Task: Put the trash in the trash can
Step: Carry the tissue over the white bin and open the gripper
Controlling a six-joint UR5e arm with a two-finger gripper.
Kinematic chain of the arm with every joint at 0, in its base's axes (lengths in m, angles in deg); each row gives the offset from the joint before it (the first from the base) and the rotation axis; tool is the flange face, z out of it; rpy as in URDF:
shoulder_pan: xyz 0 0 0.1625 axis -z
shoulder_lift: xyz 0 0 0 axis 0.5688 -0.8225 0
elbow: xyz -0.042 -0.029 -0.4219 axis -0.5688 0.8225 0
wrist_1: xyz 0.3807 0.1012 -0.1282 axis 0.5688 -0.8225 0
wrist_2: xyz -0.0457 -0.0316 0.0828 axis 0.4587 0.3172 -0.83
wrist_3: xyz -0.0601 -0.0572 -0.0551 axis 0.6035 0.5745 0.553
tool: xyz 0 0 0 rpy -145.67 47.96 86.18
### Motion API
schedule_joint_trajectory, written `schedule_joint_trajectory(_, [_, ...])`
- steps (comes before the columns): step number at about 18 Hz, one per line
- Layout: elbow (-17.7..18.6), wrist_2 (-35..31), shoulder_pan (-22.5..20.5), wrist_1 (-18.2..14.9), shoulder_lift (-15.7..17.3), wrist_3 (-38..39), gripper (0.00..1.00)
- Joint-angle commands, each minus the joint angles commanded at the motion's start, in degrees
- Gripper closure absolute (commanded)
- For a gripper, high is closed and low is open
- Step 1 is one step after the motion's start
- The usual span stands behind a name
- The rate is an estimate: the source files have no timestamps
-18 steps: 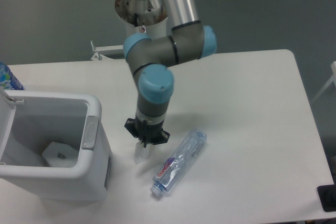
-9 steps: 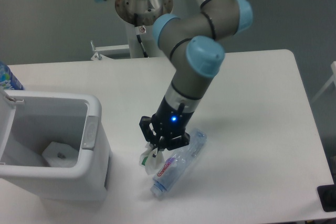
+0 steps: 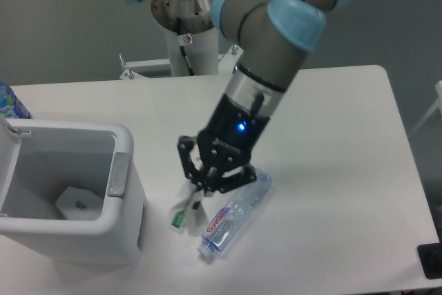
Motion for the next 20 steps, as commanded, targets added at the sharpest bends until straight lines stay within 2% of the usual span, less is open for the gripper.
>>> schedule_joint_trajectory(3, [1.14, 0.0, 3.25, 0.09, 2.02, 1.4, 1.0])
schedule_joint_trajectory(6, [2.02, -0.09, 5.54, 0.35, 2.55, 3.07, 0.98])
schedule_joint_trajectory(7, [2.63, 0.0, 5.72, 0.35, 2.73, 3.08, 0.81])
schedule_joint_trajectory(8, [3.25, -0.09, 6.25, 0.44, 2.9, 3.08, 0.55])
schedule_joint_trajectory(9, [3.95, -0.26, 6.77, 0.44, 3.43, 2.9, 0.35])
schedule_joint_trajectory(10, [4.48, -0.44, 7.04, 0.61, 3.52, 2.73, 0.01])
schedule_joint_trajectory(15, [5.36, -0.7, 7.92, 1.58, 3.61, 3.25, 0.0])
schedule_joint_trajectory(20, [3.96, -0.7, 7.31, 2.37, 3.52, 3.43, 0.0])
